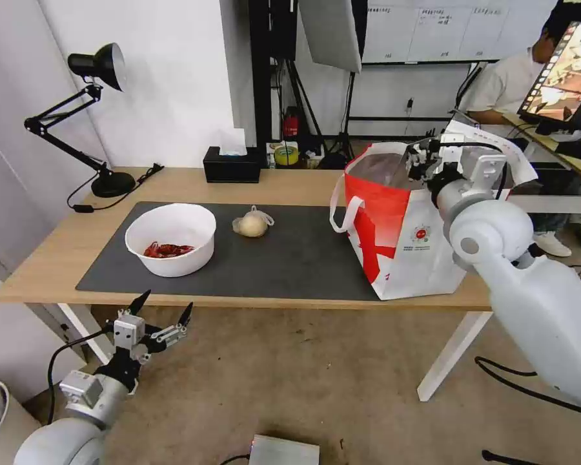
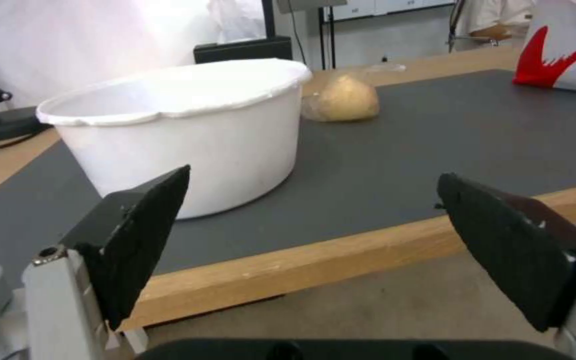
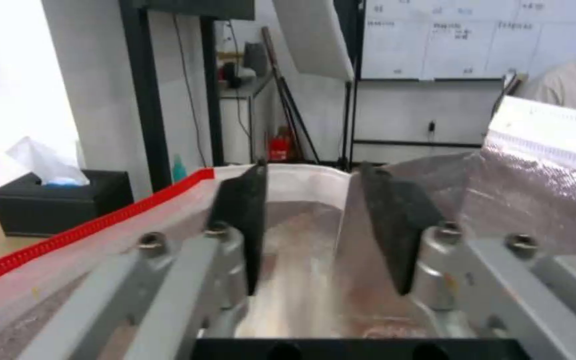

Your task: Pick up the trash from the table and place it into the takeout bag.

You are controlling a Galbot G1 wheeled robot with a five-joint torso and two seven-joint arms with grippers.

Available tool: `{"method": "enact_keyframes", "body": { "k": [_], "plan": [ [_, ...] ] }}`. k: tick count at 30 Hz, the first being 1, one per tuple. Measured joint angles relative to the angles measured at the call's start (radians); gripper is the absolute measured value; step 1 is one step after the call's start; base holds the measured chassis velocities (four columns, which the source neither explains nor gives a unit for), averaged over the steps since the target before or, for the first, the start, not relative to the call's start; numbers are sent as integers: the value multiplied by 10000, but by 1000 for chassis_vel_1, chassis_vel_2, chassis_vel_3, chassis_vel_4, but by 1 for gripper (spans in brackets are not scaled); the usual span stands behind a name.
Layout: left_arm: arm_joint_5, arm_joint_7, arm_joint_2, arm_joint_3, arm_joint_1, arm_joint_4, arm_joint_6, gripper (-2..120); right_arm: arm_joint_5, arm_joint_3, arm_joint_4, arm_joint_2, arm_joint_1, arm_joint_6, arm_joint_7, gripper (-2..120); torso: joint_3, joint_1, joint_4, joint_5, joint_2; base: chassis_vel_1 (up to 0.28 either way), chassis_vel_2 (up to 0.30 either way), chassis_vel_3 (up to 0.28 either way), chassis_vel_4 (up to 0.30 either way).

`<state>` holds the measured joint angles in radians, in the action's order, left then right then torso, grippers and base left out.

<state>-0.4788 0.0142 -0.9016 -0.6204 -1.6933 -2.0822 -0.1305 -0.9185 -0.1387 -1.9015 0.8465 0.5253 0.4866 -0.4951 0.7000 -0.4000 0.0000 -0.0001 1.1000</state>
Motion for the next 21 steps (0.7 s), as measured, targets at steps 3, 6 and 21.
{"method": "enact_keyframes", "body": {
  "k": [3, 6, 21],
  "plan": [
    [-2, 2, 0, 4, 12, 4, 1, 100, 46, 74, -48, -11, -2, -226, 388, 51, 0, 0, -1, 1, 0, 0, 0, 0, 0],
    [-3, 3, -9, 7, 12, 18, 2, 100, 109, 207, -116, 23, -23, -447, 709, 61, 0, 0, 0, -1, 0, 0, 0, 0, 0],
    [-19, 9, -57, -28, 17, 61, 6, 100, 12, 1415, -1154, -75, 652, -1846, 4252, 100, 0, 0, 2, -1, 0, 0, 0, 0, 0]
  ]
}}
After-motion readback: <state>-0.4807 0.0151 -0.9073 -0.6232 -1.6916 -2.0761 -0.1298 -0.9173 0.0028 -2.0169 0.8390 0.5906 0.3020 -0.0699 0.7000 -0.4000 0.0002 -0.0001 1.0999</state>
